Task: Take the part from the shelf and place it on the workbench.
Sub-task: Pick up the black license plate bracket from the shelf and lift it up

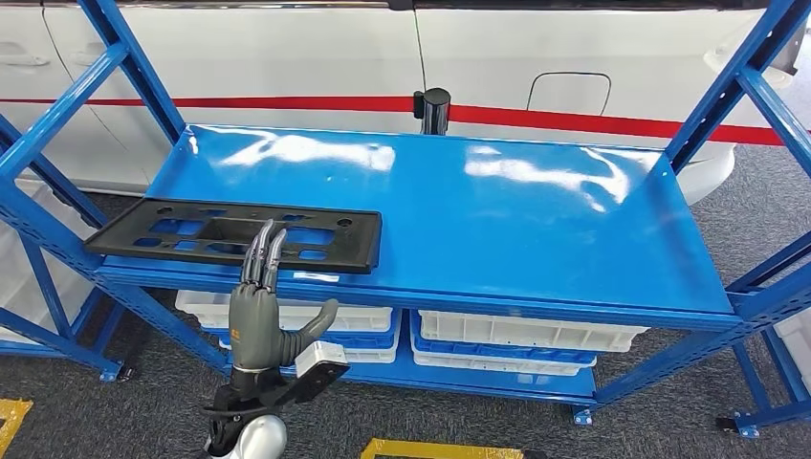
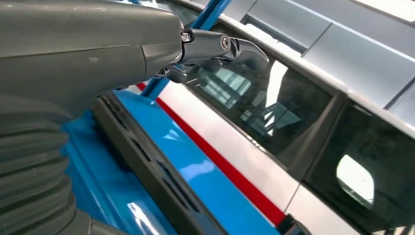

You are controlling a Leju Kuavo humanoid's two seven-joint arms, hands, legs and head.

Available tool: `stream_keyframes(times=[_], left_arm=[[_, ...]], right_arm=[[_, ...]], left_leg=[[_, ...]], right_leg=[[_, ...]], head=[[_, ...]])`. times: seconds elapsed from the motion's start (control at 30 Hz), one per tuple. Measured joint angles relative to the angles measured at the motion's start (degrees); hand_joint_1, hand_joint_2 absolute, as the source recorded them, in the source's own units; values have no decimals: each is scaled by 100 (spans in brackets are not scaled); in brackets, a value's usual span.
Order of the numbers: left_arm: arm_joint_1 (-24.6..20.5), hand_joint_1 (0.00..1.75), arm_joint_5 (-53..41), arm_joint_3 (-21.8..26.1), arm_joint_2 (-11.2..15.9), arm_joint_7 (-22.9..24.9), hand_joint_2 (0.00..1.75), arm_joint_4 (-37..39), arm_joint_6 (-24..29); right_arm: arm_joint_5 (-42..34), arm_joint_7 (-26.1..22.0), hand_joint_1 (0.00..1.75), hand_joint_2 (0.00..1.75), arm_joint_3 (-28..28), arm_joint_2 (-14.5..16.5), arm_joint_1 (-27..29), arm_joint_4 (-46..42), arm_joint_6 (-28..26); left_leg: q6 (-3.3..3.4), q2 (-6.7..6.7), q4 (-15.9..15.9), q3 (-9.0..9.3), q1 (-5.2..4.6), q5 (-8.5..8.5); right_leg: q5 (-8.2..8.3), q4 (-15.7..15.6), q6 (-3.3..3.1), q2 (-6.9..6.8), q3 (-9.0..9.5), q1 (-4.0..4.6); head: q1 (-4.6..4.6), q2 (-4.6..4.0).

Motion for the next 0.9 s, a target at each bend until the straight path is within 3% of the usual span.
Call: stream_keyframes(times=[0.43,0.9], left_arm=[[-111,0,75,264,84,150,175,448,-131],[-630,0,-966,738,239,642,175,1132,19]], right_arm=[[31,0,0,175,-1,-1,-1,0,25],[166,0,0,175,-1,-2,-7,0,84]], left_leg=[[0,1,0,-1,0,0],[-1,0,0,0,0,2]], right_leg=[[0,0,0,0,-1,0],[0,1,0,0,-1,1]], head=[[0,0],[1,0]])
